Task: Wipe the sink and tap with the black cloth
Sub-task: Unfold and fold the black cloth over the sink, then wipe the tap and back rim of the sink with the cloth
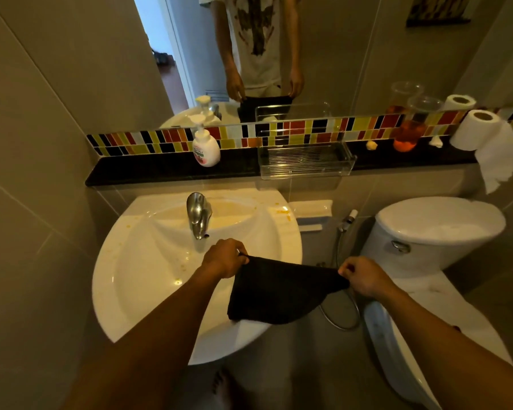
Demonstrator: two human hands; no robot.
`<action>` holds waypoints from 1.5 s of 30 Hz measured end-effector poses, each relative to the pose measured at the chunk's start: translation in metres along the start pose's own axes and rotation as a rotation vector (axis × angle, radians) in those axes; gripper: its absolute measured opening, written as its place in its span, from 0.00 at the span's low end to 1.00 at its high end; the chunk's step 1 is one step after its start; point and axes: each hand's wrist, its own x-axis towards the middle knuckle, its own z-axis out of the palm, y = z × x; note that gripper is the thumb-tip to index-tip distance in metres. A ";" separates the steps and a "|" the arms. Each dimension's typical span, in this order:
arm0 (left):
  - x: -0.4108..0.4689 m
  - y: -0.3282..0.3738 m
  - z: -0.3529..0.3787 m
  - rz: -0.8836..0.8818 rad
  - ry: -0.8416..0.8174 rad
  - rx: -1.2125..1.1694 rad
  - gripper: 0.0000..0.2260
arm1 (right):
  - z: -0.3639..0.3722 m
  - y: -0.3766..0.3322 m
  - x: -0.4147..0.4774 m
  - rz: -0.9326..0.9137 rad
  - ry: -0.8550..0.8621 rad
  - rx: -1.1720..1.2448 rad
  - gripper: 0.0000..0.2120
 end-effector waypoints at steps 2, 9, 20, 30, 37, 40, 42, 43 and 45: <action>0.006 0.001 0.006 -0.010 0.035 -0.008 0.05 | 0.004 -0.003 0.007 0.030 0.063 0.028 0.07; 0.015 0.000 0.033 -0.026 -0.002 -0.022 0.10 | 0.042 -0.008 0.019 0.054 0.202 0.183 0.12; 0.028 -0.010 0.036 0.110 0.258 0.099 0.16 | 0.148 -0.064 0.003 -0.008 0.169 0.073 0.33; 0.080 -0.043 -0.021 0.065 0.496 0.344 0.21 | 0.186 -0.079 0.028 0.093 0.236 -0.086 0.37; 0.116 -0.062 -0.044 -0.053 0.446 0.325 0.26 | 0.167 -0.081 0.078 0.026 0.310 -0.188 0.34; 0.129 -0.057 -0.049 -0.168 0.475 0.230 0.23 | 0.159 -0.081 0.101 -0.004 0.323 -0.258 0.34; 0.131 -0.054 -0.049 -0.209 0.503 0.182 0.19 | 0.155 -0.080 0.115 -0.029 0.317 -0.310 0.34; 0.131 -0.054 -0.049 -0.215 0.507 0.189 0.19 | 0.152 -0.081 0.123 -0.040 0.306 -0.333 0.33; 0.130 -0.056 -0.048 -0.211 0.501 0.207 0.20 | 0.145 -0.085 0.139 -0.075 0.292 -0.362 0.33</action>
